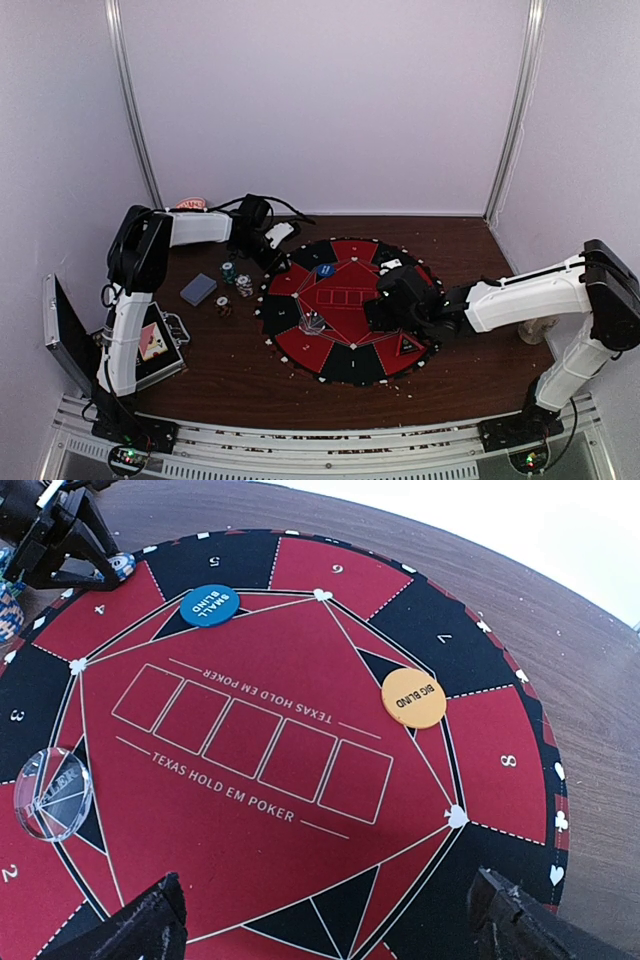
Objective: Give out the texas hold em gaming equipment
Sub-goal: Place the poker chips pile at the small blind area.
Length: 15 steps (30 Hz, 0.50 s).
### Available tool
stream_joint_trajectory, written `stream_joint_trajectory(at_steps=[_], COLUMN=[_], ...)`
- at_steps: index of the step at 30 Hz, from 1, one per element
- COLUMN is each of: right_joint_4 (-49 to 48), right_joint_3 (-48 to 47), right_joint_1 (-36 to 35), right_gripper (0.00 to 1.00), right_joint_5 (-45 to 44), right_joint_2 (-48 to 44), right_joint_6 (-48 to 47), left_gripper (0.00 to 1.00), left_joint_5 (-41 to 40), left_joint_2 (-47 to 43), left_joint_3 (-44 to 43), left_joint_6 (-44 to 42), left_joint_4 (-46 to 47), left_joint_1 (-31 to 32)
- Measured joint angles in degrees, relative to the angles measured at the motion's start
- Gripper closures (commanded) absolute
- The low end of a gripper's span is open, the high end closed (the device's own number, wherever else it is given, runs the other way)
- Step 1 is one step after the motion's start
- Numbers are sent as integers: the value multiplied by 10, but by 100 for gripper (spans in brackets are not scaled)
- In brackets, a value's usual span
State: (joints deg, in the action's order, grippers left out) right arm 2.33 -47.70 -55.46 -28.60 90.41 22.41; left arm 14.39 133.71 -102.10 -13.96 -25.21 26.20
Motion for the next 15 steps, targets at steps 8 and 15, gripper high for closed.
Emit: stream_joint_trajectory(at_steps=[8,15], right_joint_4=[0,0], right_joint_3=[0,0], right_joint_1=[0,0], right_gripper=[0,0], right_joint_5=[0,0], right_joint_2=[0,4], right_joint_6=[0,0], left_gripper=[68,67], left_joint_5=[4,9], left_joint_2=[1,3], left_joint_3=[0,0], left_joint_6=[0,0], left_joint_4=[1,3], left_joint_1=[0,0])
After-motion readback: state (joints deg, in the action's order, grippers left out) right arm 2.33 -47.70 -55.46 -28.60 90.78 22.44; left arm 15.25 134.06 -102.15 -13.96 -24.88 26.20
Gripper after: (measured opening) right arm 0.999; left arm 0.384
